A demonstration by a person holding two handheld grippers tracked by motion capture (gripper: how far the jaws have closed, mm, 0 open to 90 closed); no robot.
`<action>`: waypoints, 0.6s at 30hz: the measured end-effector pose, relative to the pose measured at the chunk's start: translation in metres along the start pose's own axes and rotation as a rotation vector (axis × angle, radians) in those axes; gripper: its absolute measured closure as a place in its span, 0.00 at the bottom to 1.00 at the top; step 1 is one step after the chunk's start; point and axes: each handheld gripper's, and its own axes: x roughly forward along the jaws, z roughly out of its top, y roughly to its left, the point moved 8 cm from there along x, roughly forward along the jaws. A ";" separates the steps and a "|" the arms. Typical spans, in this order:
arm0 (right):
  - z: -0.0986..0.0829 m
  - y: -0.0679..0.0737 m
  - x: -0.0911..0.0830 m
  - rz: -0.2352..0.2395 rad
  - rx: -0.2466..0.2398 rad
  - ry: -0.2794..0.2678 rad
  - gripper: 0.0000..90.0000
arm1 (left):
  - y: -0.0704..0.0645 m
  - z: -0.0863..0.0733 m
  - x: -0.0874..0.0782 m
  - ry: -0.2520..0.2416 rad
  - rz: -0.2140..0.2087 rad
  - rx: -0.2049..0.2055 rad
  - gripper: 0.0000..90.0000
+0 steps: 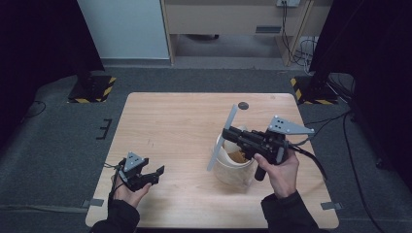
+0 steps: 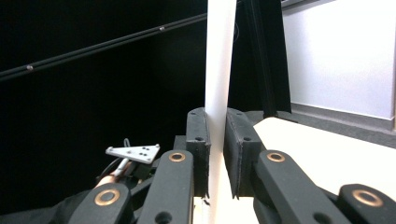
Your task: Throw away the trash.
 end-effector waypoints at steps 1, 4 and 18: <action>0.001 0.000 -0.003 -0.001 -0.005 -0.004 0.90 | 0.002 -0.003 0.002 0.016 0.004 -0.008 0.29; 0.005 0.001 -0.013 -0.007 -0.017 -0.007 0.90 | 0.006 -0.010 0.007 0.052 0.005 -0.017 0.27; 0.019 -0.012 -0.056 -0.058 -0.019 -0.043 0.90 | 0.011 -0.016 0.012 0.078 0.012 -0.034 0.24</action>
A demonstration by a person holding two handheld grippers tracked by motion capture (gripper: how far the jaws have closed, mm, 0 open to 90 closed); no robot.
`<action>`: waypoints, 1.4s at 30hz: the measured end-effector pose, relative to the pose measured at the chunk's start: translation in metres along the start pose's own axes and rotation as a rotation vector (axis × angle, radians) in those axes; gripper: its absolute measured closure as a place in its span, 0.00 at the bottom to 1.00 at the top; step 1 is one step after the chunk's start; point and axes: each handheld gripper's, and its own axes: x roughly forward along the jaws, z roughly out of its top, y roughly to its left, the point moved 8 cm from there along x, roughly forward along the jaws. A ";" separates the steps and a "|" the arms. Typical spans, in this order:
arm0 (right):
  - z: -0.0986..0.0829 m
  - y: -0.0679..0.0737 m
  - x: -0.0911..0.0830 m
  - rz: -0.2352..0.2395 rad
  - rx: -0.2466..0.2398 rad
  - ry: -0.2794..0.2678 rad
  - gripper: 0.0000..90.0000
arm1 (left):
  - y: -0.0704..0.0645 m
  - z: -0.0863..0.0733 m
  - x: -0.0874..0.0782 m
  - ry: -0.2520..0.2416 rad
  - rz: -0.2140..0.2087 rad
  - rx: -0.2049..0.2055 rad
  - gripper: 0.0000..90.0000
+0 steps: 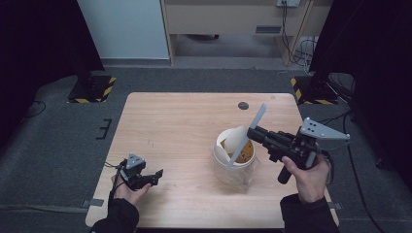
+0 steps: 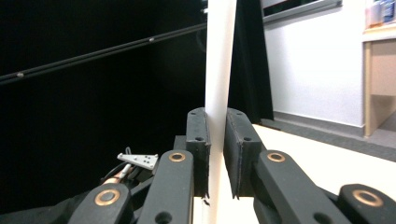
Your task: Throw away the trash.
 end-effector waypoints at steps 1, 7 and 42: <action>0.002 -0.005 -0.004 -0.017 -0.005 -0.008 0.90 | 0.001 0.000 0.002 0.001 0.000 -0.001 0.24; 0.005 -0.019 -0.014 -0.072 -0.015 -0.026 0.90 | 0.004 -0.001 0.005 0.015 0.005 -0.009 0.23; -0.075 -0.089 0.007 -0.254 0.021 0.105 0.90 | 0.004 -0.001 0.004 0.016 -0.002 -0.014 0.24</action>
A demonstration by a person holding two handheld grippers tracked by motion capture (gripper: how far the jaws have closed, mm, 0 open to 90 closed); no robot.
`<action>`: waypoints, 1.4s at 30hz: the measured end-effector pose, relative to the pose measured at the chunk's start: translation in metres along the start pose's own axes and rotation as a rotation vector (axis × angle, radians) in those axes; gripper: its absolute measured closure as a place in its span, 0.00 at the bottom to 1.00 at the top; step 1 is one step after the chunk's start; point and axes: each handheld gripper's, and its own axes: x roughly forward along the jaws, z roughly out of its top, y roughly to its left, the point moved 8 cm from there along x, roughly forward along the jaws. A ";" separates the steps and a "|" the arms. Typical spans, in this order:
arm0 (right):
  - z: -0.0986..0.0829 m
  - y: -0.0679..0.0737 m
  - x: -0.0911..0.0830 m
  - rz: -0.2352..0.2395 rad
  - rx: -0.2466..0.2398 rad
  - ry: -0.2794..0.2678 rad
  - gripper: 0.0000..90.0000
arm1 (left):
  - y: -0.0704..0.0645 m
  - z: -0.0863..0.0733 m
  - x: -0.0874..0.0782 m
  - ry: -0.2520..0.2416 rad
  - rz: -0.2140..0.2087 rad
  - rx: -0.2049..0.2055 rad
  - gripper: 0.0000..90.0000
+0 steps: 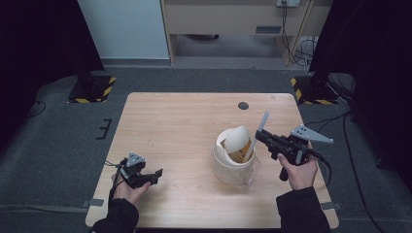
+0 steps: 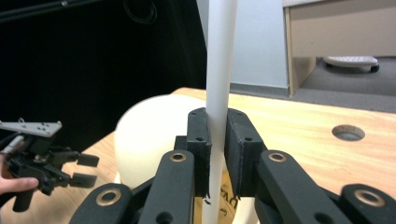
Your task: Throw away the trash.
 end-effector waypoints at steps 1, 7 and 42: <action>-0.002 -0.001 0.001 -0.004 -0.001 0.010 0.90 | 0.000 0.000 0.000 0.000 0.000 0.001 0.24; -0.012 -0.004 0.005 -0.006 0.003 0.044 0.90 | 0.001 0.000 -0.001 0.000 0.002 0.000 0.24; -0.106 -0.124 -0.014 -0.372 -0.013 0.311 0.20 | 0.052 -0.011 -0.002 0.039 0.089 -0.040 0.17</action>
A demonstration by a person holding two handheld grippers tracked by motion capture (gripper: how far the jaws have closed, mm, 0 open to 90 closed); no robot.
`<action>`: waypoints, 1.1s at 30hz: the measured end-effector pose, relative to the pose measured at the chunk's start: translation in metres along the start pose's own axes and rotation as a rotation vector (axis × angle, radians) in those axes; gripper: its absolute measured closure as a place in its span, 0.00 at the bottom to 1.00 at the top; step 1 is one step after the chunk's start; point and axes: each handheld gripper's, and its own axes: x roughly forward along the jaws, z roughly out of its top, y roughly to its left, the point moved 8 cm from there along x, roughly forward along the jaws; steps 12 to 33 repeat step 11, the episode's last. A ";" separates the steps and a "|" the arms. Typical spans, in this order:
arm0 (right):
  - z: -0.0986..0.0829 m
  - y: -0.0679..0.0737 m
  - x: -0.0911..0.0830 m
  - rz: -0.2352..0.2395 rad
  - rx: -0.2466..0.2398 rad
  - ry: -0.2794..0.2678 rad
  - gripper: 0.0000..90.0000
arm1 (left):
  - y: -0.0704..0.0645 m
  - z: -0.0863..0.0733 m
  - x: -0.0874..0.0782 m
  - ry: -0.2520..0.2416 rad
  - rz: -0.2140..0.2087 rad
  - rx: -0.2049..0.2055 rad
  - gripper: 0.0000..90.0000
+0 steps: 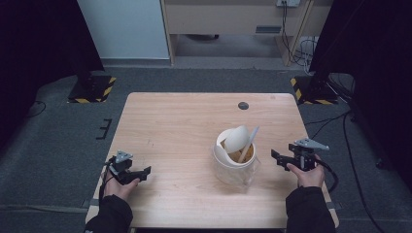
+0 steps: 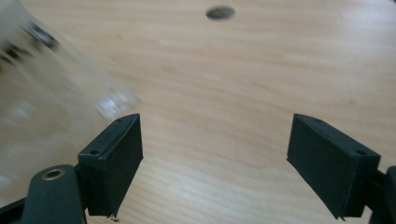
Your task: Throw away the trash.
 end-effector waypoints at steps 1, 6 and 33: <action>-0.004 -0.003 0.001 -0.010 -0.001 0.019 0.20 | 0.003 0.000 0.000 0.001 0.006 -0.001 0.17; -0.020 -0.020 0.007 -0.054 -0.001 0.070 0.18 | 0.014 -0.005 0.001 0.023 0.023 -0.007 0.15; -0.033 -0.032 0.010 -0.072 0.011 0.121 0.16 | 0.018 -0.008 0.002 0.039 0.031 -0.005 0.15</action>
